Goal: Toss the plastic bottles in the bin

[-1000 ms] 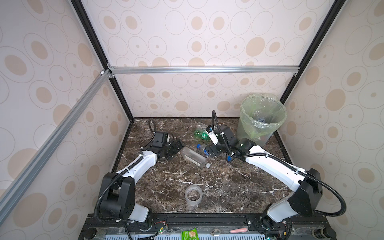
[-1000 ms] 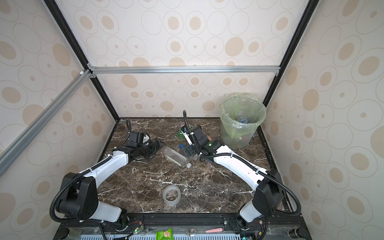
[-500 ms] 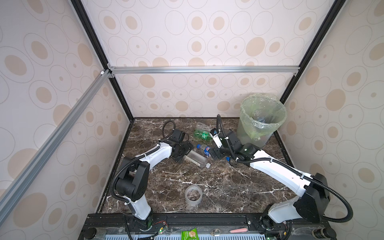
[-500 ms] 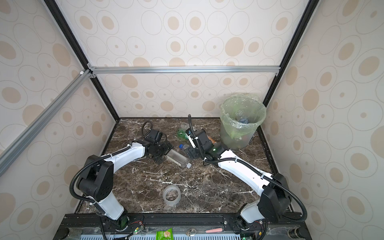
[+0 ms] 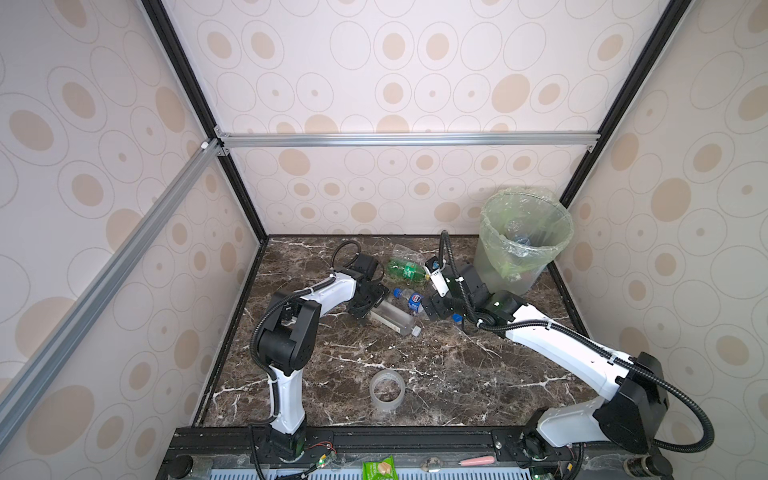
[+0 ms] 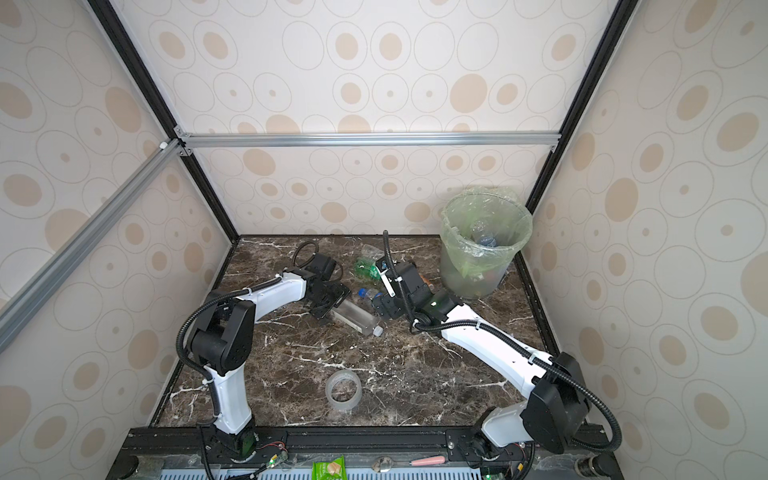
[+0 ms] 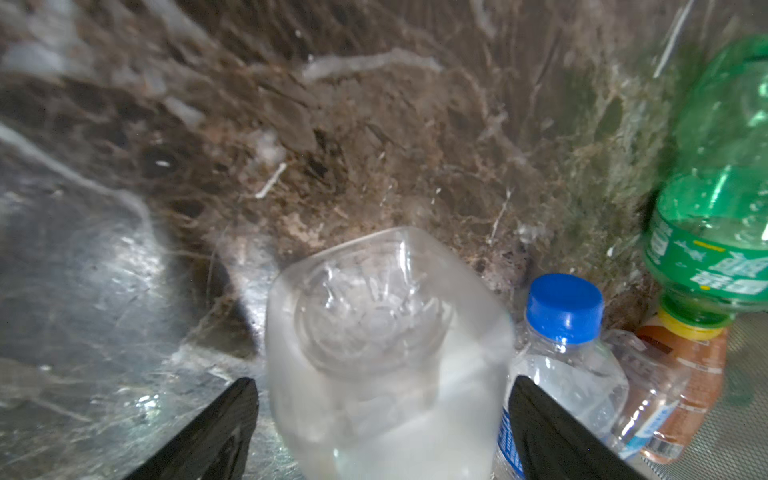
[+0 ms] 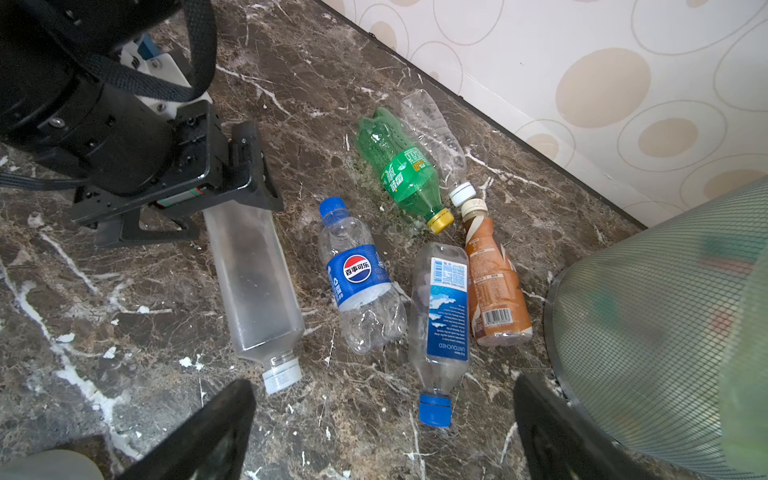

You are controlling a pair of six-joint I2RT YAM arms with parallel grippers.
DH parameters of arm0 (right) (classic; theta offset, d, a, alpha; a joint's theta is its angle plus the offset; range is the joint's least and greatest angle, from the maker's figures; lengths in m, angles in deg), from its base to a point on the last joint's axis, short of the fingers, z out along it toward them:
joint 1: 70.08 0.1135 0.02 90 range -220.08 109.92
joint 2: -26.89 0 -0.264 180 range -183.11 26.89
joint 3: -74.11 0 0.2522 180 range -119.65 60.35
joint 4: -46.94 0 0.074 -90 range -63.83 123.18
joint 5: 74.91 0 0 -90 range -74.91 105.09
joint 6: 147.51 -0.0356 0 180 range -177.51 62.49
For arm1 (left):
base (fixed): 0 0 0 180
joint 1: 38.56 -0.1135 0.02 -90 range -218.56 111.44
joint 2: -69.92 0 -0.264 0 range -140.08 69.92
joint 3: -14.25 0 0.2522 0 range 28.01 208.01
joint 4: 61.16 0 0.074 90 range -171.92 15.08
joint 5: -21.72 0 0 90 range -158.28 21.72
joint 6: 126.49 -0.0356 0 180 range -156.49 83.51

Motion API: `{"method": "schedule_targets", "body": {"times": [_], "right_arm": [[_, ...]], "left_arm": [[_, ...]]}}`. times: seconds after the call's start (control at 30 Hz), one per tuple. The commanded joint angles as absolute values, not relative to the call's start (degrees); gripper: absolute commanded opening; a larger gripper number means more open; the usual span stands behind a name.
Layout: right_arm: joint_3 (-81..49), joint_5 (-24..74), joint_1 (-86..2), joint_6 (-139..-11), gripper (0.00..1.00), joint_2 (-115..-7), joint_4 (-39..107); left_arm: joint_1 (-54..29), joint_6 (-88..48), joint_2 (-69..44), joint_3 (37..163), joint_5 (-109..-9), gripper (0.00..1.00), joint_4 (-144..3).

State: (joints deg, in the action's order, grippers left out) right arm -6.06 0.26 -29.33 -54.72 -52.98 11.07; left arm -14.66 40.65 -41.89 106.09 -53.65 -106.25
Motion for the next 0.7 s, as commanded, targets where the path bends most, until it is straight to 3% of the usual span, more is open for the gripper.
{"method": "schedule_targets", "body": {"times": [0.0, 0.07, 0.37, 0.67], "right_arm": [[-5.22, 0.45, -30.19, -54.77, 1.0, -51.61, 12.09], [-5.12, 0.83, -30.38, -54.89, 1.0, -51.51, 12.3], [-4.88, 1.23, -30.54, -54.94, 1.0, -51.16, 12.24], [-7.51, 9.83, -31.14, -58.17, 1.0, -52.7, 10.83]], "left_arm": [[-14.4, 42.05, -42.14, 107.27, -54.84, 0.84, -108.34], [-14.48, 42.21, -42.06, 106.81, -54.84, 0.73, -107.91], [-14.63, 41.7, -42.05, 105.02, -53.64, 0.49, -105.77], [-14.57, 34.59, -36.29, 104.56, -54.55, 0.41, -101.37]]}}
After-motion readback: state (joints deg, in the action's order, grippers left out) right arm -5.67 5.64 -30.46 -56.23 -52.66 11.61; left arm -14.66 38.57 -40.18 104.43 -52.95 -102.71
